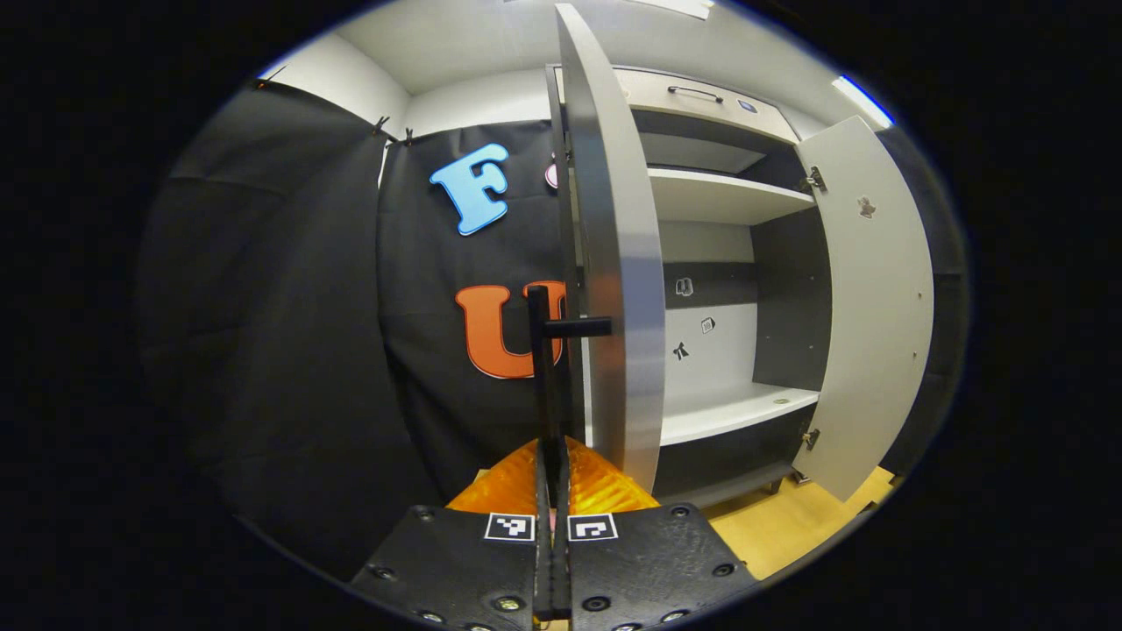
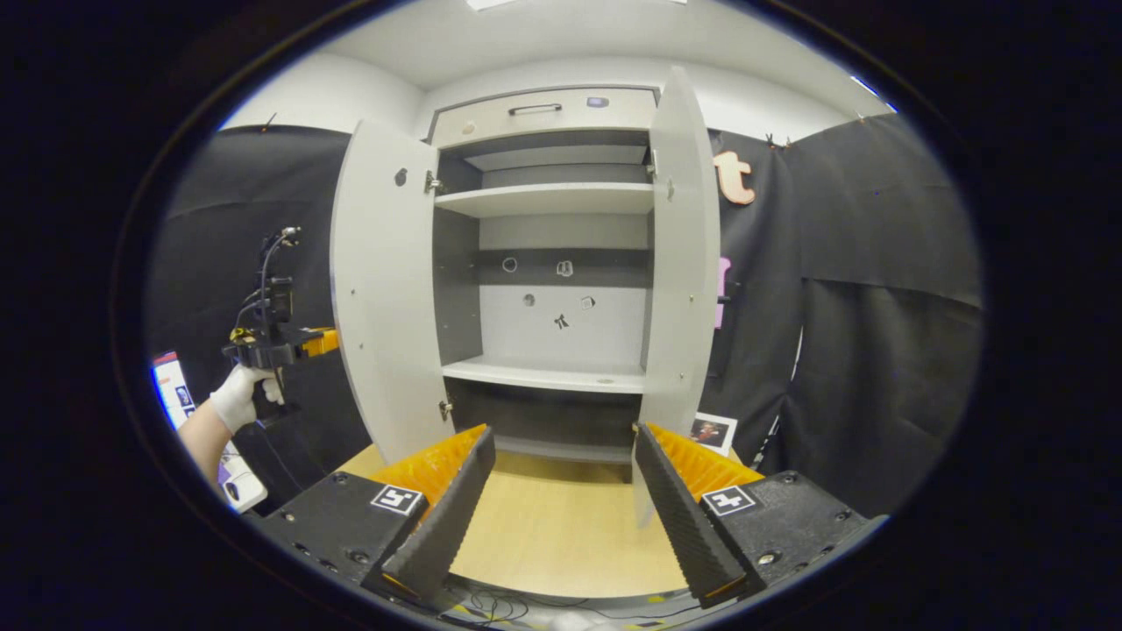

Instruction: Open the right door of the double-door shoe cabinet with the right hand, and open the left door with the left hand.

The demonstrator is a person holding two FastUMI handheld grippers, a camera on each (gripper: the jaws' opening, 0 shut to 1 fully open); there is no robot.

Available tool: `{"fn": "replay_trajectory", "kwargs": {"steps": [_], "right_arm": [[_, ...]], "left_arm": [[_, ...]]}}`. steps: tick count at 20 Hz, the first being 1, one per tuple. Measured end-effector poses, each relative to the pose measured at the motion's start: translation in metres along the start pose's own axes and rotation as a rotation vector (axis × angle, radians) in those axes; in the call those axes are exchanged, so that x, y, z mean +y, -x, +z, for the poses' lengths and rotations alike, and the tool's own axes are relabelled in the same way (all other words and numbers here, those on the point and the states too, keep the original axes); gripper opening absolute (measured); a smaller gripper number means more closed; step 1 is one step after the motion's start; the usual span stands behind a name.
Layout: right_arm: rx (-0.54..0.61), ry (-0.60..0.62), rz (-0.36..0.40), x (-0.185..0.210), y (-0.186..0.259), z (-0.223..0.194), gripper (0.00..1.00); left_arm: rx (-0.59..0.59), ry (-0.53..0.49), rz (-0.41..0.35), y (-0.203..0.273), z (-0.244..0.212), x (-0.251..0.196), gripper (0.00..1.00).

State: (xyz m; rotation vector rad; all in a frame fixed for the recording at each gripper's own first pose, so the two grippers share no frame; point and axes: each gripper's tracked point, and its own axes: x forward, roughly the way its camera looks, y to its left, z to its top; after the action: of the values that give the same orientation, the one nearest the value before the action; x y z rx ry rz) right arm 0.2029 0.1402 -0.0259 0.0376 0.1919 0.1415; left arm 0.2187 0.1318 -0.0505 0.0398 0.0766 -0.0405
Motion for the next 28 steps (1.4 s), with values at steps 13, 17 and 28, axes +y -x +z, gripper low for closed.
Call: {"fn": "replay_trajectory", "kwargs": {"steps": [13,17,28], "right_arm": [[-0.002,0.006,0.001,0.006,-0.002,0.003,1.0],[-0.007,0.01,0.001,0.006,-0.003,0.003,1.0],[-0.028,-0.005,-0.051,-0.002,-0.007,0.007,1.0]], "left_arm": [[0.006,0.101,0.084,0.01,-0.006,0.034,0.77],[-0.007,0.012,0.1,0.025,-0.004,0.03,0.95],[-0.052,0.004,0.075,0.12,0.034,-0.011,0.94]]}}
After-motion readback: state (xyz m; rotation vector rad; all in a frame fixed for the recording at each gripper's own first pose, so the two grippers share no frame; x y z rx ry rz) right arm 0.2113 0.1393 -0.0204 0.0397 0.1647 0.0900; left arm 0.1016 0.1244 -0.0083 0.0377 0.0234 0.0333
